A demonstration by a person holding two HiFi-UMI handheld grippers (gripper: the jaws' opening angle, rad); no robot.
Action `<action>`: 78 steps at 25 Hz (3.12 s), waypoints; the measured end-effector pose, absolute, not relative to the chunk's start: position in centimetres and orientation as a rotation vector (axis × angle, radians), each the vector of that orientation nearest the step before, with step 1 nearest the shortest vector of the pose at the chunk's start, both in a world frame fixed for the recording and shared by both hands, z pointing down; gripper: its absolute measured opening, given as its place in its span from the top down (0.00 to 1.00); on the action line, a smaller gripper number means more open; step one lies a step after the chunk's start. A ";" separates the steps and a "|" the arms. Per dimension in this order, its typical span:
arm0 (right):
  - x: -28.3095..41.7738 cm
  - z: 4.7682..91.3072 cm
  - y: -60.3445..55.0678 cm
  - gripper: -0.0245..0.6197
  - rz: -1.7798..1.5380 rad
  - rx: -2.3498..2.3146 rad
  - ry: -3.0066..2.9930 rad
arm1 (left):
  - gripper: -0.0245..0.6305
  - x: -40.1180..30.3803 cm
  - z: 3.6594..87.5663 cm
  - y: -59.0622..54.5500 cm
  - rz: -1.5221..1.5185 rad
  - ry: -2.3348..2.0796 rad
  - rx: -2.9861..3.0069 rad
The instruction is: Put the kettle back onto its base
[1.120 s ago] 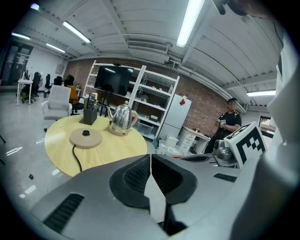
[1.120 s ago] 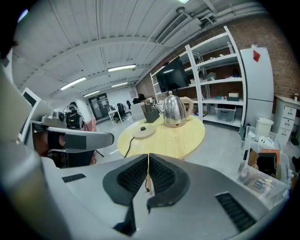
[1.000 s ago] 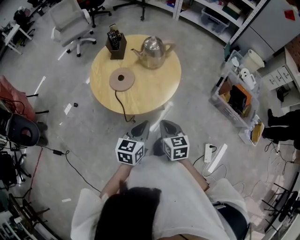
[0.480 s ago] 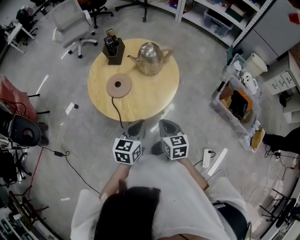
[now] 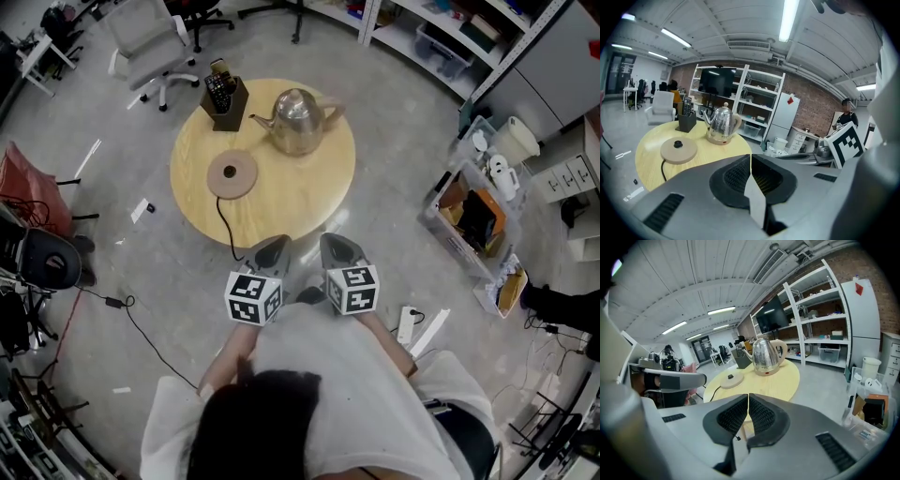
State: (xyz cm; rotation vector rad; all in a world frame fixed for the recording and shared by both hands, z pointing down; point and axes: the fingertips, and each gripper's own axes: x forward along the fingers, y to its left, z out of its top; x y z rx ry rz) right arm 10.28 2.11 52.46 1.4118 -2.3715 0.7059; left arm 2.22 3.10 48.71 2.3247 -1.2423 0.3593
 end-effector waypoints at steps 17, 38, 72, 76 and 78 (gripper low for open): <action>11.4 52.3 -0.5 0.92 0.701 1.381 -2.431 | 0.92 1.0 49.4 0.8 0.275 -1.370 2.206; 12.2 51.9 -1.8 0.92 0.731 1.404 -2.449 | 0.92 2.8 48.3 -0.9 0.260 -1.351 2.240; 14.5 50.6 -10.8 0.91 0.661 1.587 -2.378 | 0.92 2.7 49.1 -8.0 0.249 -1.240 2.278; 14.7 50.5 -12.4 0.91 0.649 1.609 -2.373 | 0.92 2.3 49.6 -9.0 0.246 -1.224 2.267; 14.9 50.3 -13.5 0.91 0.646 1.629 -2.375 | 0.92 2.3 49.6 -9.5 0.250 -1.212 2.271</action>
